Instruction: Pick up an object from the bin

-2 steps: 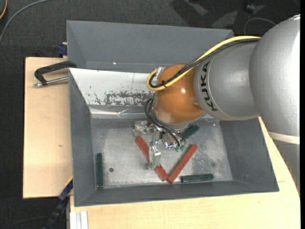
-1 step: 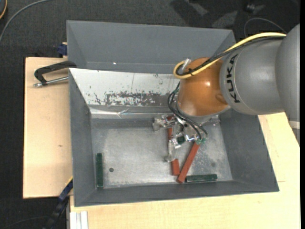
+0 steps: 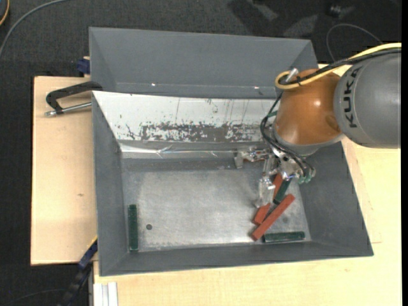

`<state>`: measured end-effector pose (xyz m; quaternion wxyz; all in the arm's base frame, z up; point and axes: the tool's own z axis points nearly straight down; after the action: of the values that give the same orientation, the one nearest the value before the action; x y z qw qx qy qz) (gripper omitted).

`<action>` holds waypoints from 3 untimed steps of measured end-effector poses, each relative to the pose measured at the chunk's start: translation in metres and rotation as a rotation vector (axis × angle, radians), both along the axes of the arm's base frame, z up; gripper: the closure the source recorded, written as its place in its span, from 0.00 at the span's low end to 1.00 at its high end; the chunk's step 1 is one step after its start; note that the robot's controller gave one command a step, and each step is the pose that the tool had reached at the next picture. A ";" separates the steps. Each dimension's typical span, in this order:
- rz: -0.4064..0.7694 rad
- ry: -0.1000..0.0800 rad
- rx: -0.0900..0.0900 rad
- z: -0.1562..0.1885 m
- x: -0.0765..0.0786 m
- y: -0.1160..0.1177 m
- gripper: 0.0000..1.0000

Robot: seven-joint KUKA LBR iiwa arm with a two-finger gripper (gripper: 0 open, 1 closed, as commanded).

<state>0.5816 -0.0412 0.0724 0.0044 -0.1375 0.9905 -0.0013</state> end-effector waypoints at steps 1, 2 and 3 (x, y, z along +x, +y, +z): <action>0.005 0.004 -0.003 0.004 -0.029 -0.110 0.00; -0.037 0.009 0.004 -0.002 -0.056 -0.066 0.00; 0.536 0.002 -0.001 -0.001 -0.077 -0.082 0.00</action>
Offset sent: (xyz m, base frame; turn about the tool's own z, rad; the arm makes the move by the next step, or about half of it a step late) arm -0.0297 -0.1050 0.0022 -0.0139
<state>0.5050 -0.1234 0.0718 0.0036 -0.3949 0.9187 -0.0004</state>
